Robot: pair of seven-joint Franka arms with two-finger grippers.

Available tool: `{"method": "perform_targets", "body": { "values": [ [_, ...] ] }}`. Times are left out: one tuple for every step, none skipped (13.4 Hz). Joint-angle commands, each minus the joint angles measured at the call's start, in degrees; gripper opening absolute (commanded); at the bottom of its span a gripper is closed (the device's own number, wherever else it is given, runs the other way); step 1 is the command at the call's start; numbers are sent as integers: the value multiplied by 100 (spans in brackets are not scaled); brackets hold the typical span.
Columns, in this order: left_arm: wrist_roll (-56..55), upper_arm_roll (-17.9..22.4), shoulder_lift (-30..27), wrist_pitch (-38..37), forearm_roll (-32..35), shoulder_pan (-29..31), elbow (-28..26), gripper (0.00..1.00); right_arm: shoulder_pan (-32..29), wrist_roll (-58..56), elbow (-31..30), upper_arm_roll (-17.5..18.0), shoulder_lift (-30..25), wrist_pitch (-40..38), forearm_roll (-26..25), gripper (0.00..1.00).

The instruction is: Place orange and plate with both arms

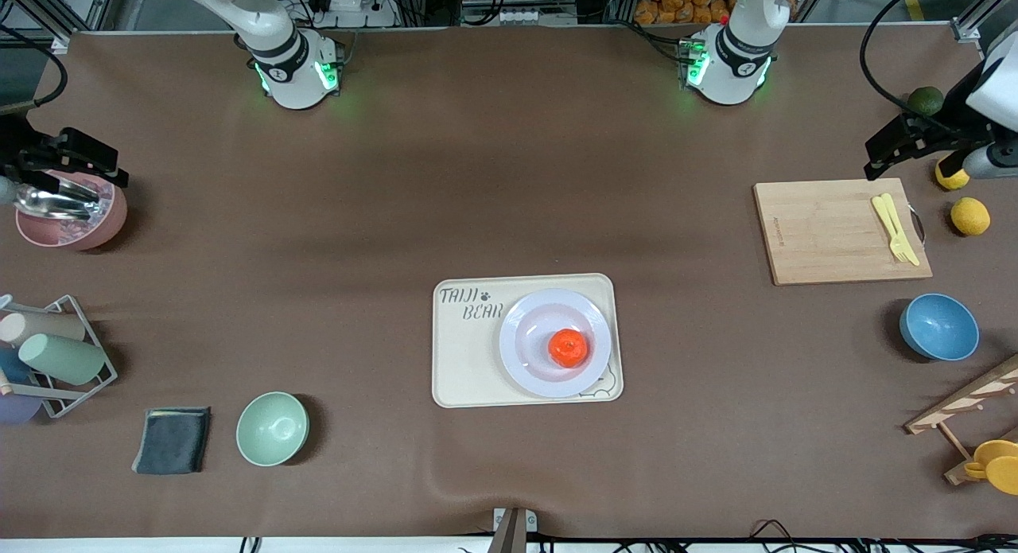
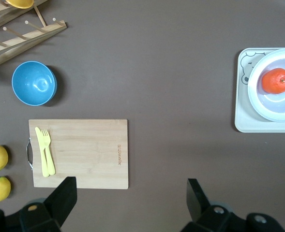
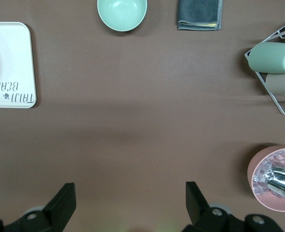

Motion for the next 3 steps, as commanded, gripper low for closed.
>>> {"method": "perform_targets", "body": {
  "values": [
    [127, -35, 145, -255, 7, 26, 268, 100, 12, 100, 148, 29, 65, -100, -91, 100],
    [127, -35, 145, -255, 7, 26, 286, 100, 12, 91, 148, 29, 74, -100, -91, 100],
    [127, -35, 154, -255, 15, 26, 286, 100, 12, 91, 148, 29, 74, -100, -91, 100]
  ]
}}
